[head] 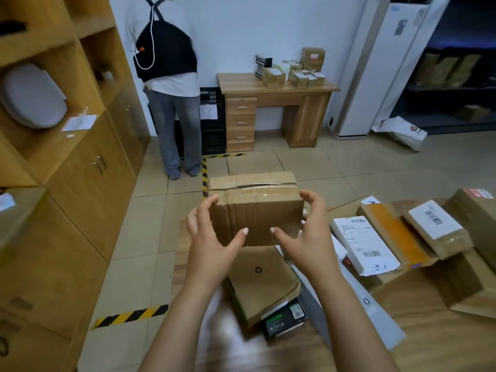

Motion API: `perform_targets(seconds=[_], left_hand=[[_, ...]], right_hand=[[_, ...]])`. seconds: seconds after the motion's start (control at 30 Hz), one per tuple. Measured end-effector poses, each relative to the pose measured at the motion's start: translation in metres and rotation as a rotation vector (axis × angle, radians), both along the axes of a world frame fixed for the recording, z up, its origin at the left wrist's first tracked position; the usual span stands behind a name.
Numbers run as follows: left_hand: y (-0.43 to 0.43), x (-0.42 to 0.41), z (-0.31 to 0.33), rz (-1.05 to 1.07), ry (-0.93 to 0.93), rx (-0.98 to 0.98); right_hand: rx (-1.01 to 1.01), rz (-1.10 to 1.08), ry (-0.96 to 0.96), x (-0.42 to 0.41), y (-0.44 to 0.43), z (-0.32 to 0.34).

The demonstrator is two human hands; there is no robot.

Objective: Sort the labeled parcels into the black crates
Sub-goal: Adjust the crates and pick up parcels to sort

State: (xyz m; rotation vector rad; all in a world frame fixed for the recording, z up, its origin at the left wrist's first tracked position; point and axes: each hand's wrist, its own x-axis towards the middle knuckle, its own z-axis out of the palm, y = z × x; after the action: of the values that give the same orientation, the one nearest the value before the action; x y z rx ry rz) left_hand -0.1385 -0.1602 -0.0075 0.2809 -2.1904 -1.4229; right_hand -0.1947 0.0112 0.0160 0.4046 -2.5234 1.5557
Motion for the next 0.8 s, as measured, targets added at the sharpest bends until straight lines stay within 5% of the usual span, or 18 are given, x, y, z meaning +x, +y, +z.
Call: perform_targets(seconds=[0.37,0.8], left_hand=[[-0.004,0.015,0.005,0.002,-0.064,0.150],[0.007,0.011,0.001,-0.042,0.111,0.292]], right_hand=[[-0.108,-0.069,-0.240,0.021,-0.004,-0.008],[-0.225,-0.095,-0.157,0.023,0.013,-0.013]])
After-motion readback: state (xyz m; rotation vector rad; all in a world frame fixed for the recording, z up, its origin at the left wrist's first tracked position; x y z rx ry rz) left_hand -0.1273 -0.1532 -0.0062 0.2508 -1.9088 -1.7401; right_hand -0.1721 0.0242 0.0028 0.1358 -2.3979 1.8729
